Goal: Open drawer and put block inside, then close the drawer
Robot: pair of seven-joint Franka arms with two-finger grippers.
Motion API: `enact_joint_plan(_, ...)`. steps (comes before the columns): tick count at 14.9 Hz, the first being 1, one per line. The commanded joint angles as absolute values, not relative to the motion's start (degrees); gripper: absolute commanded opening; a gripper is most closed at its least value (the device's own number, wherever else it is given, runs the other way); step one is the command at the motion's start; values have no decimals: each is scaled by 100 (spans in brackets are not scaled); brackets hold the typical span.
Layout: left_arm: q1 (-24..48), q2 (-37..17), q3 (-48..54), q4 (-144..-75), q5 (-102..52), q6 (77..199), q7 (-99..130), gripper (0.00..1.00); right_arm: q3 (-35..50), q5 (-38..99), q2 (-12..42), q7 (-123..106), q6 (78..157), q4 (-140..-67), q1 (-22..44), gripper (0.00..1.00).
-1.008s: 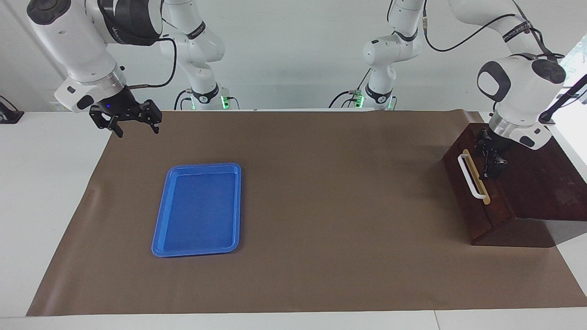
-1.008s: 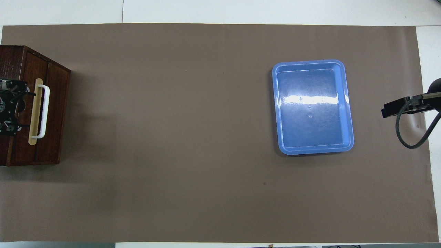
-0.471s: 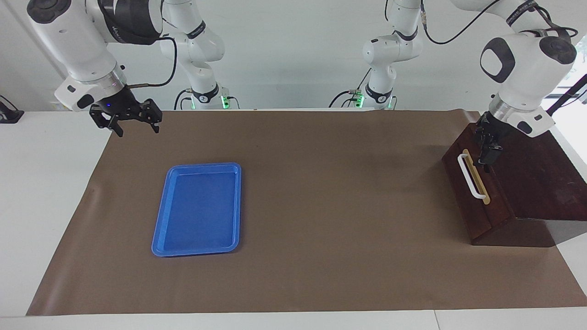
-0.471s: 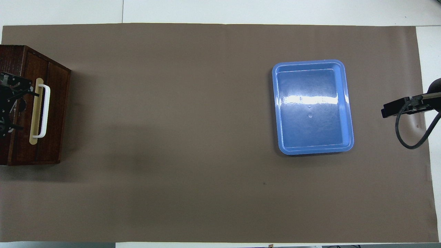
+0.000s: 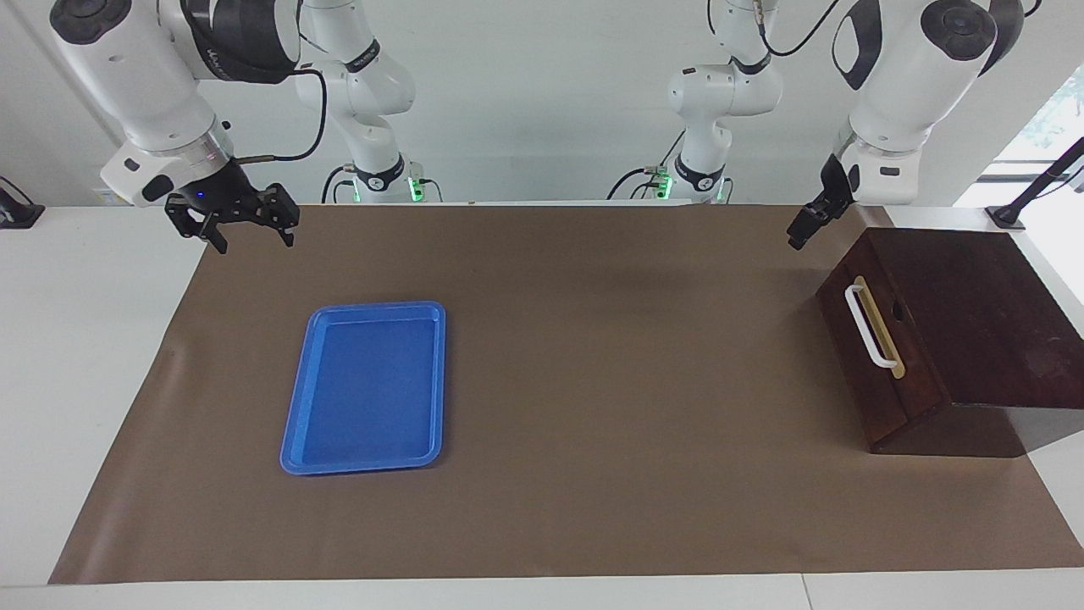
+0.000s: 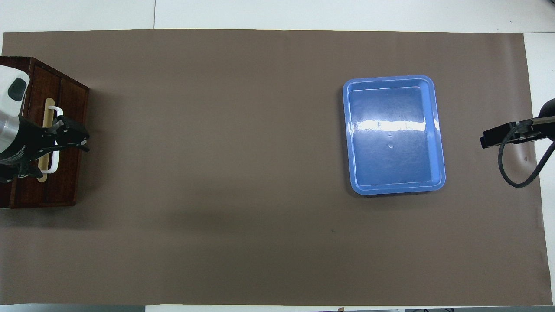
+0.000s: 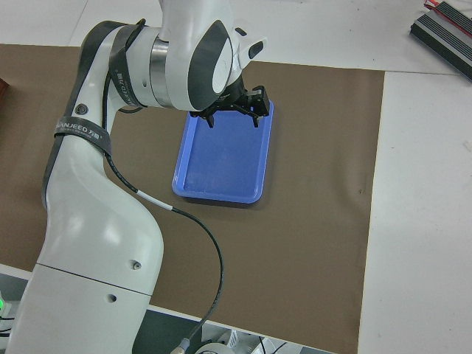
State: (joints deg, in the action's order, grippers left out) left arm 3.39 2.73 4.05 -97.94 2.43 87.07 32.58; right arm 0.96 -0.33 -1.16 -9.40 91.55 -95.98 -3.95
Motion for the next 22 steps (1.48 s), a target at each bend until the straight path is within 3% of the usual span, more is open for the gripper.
enact_joint_plan(1,308,-315,273,-9020,-104,8351,2384,100,149,79,-193,-879,9097,-9633,-492,100)
enact_joint_plan(22,404,-404,-202,-8851,-158,8350,941,100,149,79,-202,-905,9088,-9642,-483,100)
